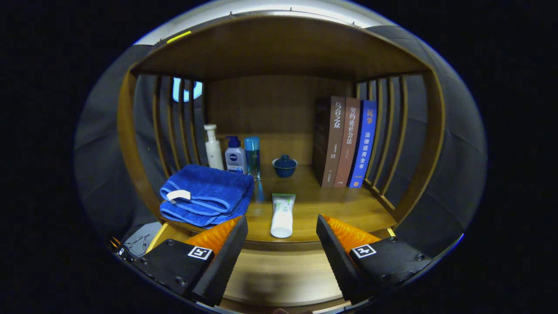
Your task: Pull open the drawer, take out the items inside it, and place them on the countertop above the cabinet.
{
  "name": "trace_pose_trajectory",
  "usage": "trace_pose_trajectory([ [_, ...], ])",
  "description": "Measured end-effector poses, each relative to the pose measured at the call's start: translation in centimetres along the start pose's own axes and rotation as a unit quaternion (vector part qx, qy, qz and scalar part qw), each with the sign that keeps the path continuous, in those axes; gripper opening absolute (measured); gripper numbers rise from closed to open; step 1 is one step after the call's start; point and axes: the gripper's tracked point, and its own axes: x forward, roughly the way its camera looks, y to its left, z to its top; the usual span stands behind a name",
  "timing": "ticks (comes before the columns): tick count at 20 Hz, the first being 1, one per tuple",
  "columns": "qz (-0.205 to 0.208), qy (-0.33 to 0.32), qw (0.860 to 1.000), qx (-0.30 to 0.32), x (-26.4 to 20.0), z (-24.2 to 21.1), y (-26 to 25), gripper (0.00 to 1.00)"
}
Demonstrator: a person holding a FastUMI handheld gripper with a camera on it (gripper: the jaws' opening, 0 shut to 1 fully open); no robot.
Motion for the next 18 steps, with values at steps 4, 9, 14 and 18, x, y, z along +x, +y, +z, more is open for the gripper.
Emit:
trace_pose_trajectory([
  [4, 0.004, -0.06, 0.998, -0.005, -5.4, -1.1, 0.9, 1.0],
  [9, 0.007, -0.111, 0.994, 0.007, -11.4, -4.5, 1.5, 0.99],
  [14, 0.003, -0.134, 0.991, 0.009, -14.8, -8.7, 1.0, 1.0],
  [18, -0.001, -0.133, 0.991, 0.011, -15.6, -12.0, 0.4, 0.99],
])
